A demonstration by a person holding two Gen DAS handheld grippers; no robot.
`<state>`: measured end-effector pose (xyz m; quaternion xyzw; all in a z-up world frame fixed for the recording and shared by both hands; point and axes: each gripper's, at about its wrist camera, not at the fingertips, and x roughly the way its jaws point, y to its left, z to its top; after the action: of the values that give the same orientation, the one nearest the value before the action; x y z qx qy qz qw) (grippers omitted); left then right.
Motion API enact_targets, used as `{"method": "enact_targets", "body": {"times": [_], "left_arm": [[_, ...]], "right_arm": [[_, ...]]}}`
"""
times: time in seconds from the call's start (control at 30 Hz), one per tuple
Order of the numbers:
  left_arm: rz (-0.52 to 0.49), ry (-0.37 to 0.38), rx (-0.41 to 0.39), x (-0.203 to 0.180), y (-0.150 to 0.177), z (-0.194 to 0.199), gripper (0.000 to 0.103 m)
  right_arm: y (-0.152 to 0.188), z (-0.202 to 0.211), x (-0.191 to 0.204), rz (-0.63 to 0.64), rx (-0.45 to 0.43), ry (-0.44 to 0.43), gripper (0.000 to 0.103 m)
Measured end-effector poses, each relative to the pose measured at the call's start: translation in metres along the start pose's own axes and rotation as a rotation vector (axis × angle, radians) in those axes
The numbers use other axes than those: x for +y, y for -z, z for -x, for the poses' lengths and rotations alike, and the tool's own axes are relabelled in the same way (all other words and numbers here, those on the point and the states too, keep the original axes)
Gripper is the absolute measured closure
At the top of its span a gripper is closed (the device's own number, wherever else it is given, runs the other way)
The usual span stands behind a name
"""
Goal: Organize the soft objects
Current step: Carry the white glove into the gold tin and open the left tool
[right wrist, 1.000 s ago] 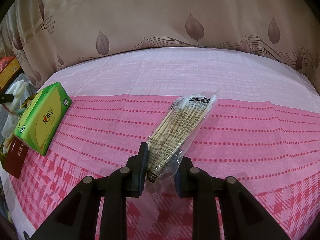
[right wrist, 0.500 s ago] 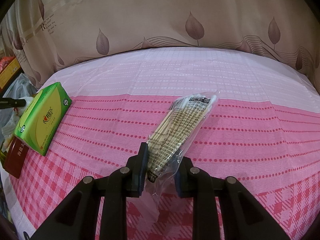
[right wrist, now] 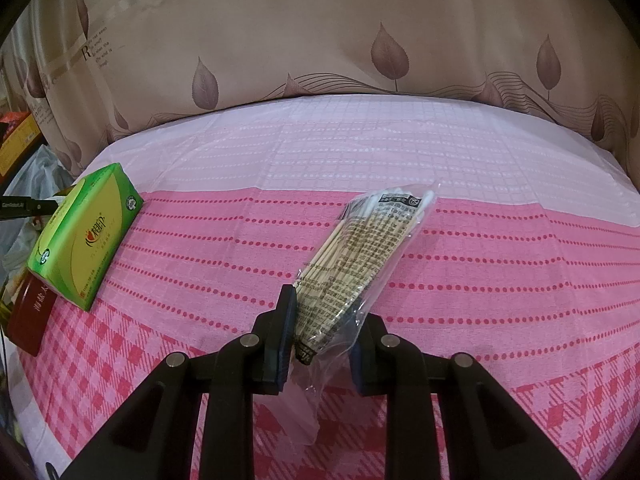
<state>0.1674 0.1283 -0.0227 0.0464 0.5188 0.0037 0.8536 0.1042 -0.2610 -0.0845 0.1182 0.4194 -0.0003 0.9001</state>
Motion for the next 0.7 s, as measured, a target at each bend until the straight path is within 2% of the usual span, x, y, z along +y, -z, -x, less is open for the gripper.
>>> {"method": "enact_targets", "body": {"times": [0.07, 0.17, 0.33, 0.47, 0.53, 0.6, 0.7], "left_arm": [[-0.003, -0.003, 0.0, -0.003, 0.001, 0.004, 0.079], [-0.004, -0.009, -0.012, -0.001, 0.002, 0.012, 0.068], [-0.009, -0.031, -0.063, 0.004, 0.008, 0.037, 0.067], [-0.012, -0.076, -0.134, 0.014, 0.025, 0.063, 0.067], [-0.015, -0.098, -0.158, 0.017, 0.036, 0.073, 0.06], [-0.011, -0.141, -0.199, 0.022, 0.05, 0.084, 0.055], [-0.015, -0.216, -0.244, 0.029, 0.071, 0.095, 0.055]], "right_arm": [[0.0, 0.0, 0.0, 0.0, 0.0, 0.0, 0.081], [0.0, 0.0, 0.0, 0.001, 0.0, 0.001, 0.081], [0.0, 0.0, -0.001, 0.002, 0.0, 0.001, 0.081], [0.0, 0.0, 0.0, 0.002, -0.002, 0.0, 0.081], [0.0, 0.0, 0.0, 0.006, -0.005, -0.001, 0.082], [0.0, 0.0, 0.001, 0.012, -0.01, 0.002, 0.083], [0.001, 0.003, 0.003, 0.033, -0.021, 0.007, 0.086]]}}
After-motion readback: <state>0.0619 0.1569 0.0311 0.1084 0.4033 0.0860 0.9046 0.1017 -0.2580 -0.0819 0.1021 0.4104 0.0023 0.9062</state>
